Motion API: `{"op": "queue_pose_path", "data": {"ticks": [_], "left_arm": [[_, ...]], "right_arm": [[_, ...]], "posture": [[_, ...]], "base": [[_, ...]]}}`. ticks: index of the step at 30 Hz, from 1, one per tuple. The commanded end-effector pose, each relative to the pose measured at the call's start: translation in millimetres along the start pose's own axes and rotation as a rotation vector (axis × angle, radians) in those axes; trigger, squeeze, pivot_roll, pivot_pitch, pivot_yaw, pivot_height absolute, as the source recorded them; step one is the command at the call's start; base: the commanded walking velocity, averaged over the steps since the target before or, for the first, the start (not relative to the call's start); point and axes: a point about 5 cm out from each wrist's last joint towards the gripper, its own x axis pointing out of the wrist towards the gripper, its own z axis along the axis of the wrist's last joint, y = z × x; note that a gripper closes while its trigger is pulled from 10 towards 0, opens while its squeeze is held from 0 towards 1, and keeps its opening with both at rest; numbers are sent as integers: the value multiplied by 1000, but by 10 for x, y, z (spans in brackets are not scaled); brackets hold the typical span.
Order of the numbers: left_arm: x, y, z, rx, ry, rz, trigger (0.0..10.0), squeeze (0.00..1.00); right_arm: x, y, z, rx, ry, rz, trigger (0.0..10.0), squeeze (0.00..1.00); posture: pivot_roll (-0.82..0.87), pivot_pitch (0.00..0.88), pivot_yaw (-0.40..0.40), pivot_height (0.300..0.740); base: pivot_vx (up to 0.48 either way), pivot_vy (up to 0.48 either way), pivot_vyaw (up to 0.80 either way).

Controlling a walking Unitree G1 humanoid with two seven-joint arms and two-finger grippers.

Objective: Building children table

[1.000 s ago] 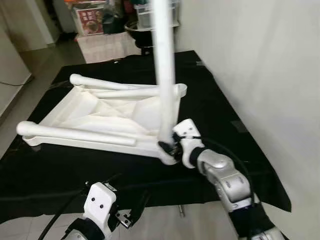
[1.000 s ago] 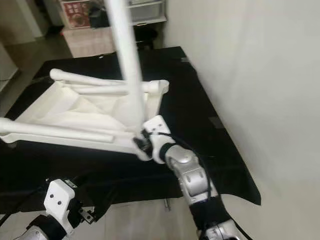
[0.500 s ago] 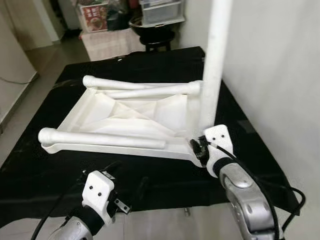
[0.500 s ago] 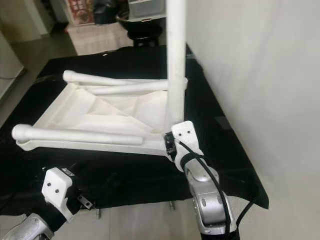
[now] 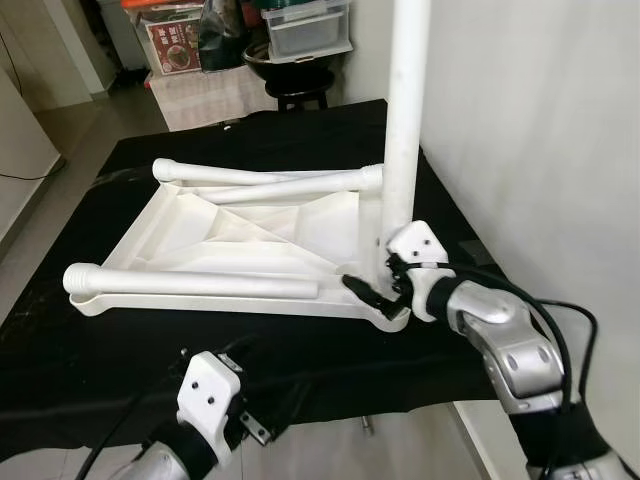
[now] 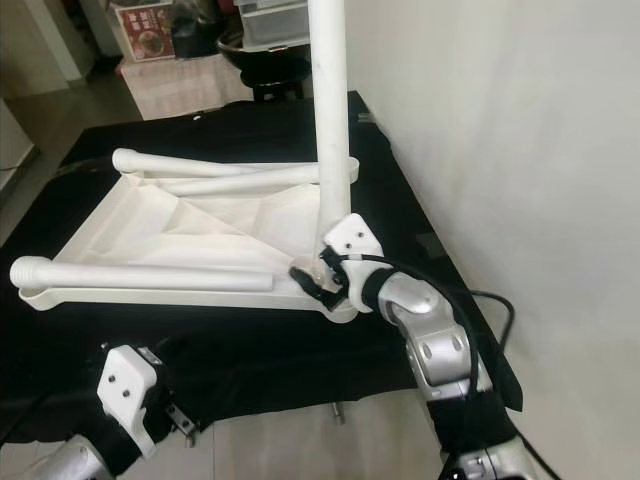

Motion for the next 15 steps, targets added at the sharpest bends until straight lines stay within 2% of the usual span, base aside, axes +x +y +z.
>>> {"op": "queue_pose_path", "data": {"ticks": [1,7,8,10,11,15], "left_arm": [[-13,-49,-4,-15,5,-63,10000,0],[8,-61,-8,-10,2,-67,10000,0],[16,-64,-5,-6,-3,-64,10000,0],[19,-65,-4,-6,-5,-62,10000,0],[19,-64,-3,-6,-7,-55,10000,0],[13,-53,1,-18,-14,-42,10000,0]], "right_arm": [[92,71,52,-7,-31,175,10000,0],[140,16,44,-45,-20,275,10000,0],[203,-46,87,-2,-57,265,1098,0],[223,-64,107,21,-76,258,1098,0],[226,-67,130,46,-102,282,0,0],[216,-41,144,88,-148,349,0,0]], "posture": [[-108,90,80,740],[-101,96,76,740],[-99,98,75,740],[-99,98,75,740],[-96,100,73,740],[-100,107,73,740]], "base": [[0,0,0],[0,0,0],[0,0,0],[0,0,0],[0,0,0],[0,0,0]]}}
